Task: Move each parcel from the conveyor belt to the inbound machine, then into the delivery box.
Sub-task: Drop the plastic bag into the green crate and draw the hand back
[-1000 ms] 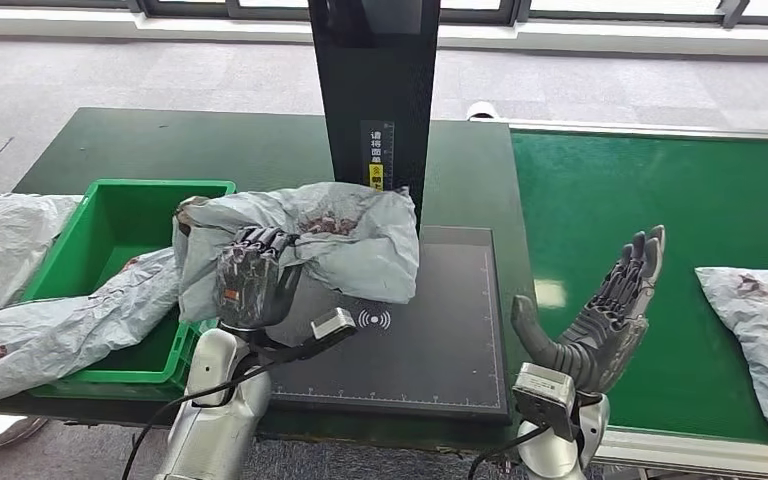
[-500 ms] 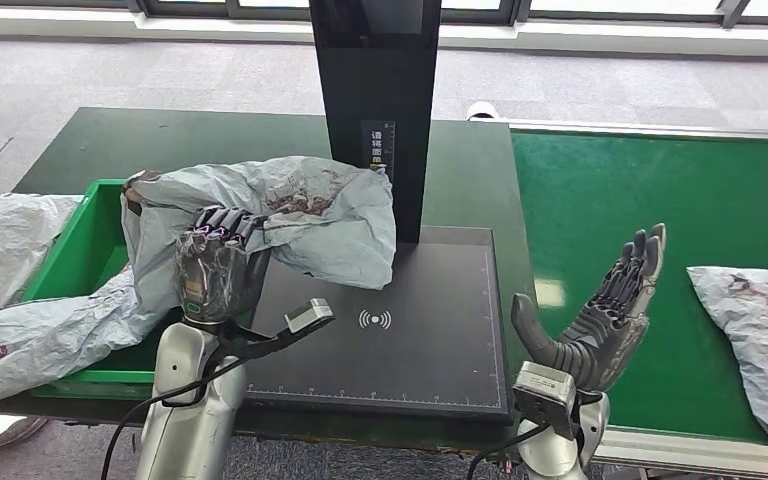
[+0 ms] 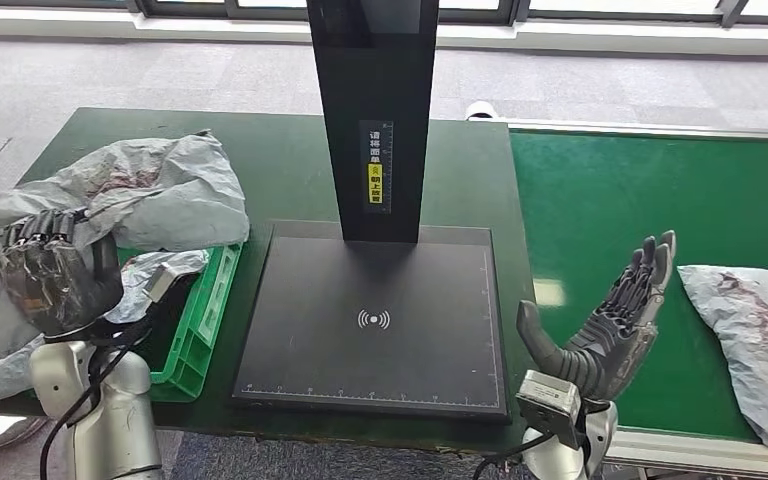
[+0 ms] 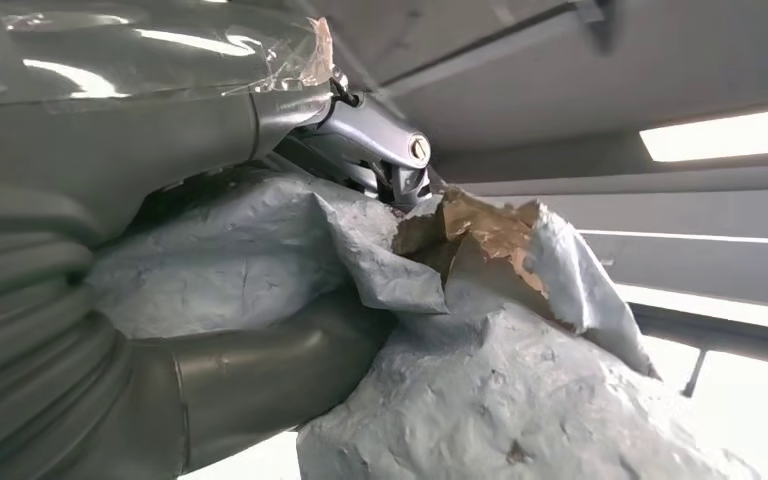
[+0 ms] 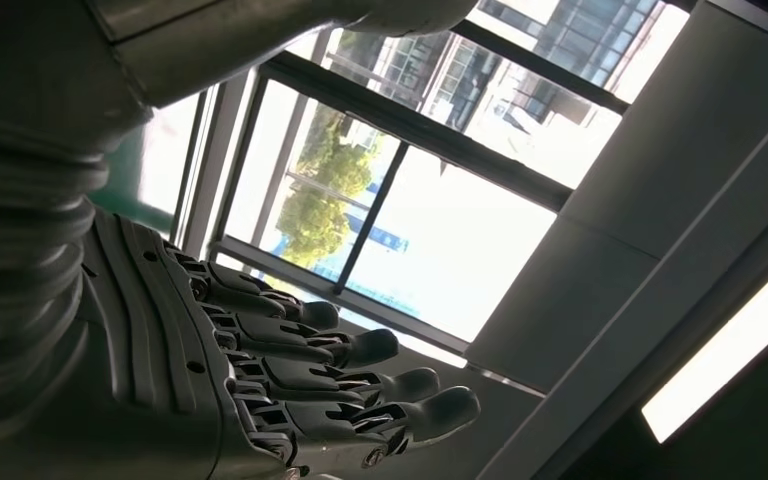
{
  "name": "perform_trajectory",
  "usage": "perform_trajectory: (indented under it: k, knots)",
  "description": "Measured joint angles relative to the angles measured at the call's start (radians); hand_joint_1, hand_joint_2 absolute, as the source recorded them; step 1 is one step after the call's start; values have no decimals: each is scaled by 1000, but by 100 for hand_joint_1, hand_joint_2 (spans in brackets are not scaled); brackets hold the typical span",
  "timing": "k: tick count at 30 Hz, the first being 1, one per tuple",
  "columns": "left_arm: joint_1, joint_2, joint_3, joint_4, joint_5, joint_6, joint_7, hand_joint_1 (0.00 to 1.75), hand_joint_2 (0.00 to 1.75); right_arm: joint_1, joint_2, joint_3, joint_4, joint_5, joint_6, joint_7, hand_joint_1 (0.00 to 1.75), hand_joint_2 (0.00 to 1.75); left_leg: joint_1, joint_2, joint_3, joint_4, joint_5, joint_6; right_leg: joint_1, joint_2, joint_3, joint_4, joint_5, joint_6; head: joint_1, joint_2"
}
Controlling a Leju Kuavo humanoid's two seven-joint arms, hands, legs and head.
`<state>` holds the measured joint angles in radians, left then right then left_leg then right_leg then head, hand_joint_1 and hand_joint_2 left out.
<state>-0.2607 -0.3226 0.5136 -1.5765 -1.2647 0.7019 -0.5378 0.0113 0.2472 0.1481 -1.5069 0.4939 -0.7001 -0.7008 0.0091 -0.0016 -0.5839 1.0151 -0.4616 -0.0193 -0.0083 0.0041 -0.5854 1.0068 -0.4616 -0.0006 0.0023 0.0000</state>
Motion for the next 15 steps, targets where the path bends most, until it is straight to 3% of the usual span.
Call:
perform_trajectory:
  k: [5, 14, 15]
  knots:
    - [-49, -6, 179, 62, 47, 0, -97, 175, 175, 15, 0, -9, -16, 16, 0, 0, 0, 175, 0, 0, 0, 0, 0, 0, 0, 0, 0, 0, 0, 0, 0, 0]
    - [-111, -13, 388, 141, 61, -1, -146, 175, 175, 27, 0, -18, -30, 11, 0, 0, 0, 175, 0, 0, 0, 0, 0, 0, 0, 0, 0, 0, 0, 0, 0, 0]
    - [-113, -13, 399, 146, 61, -1, -148, 131, 175, 27, 0, -18, -30, 11, 0, 0, 0, 175, 0, 0, 0, 0, 0, 0, 0, 0, 0, 0, 0, 0, 0, 0]
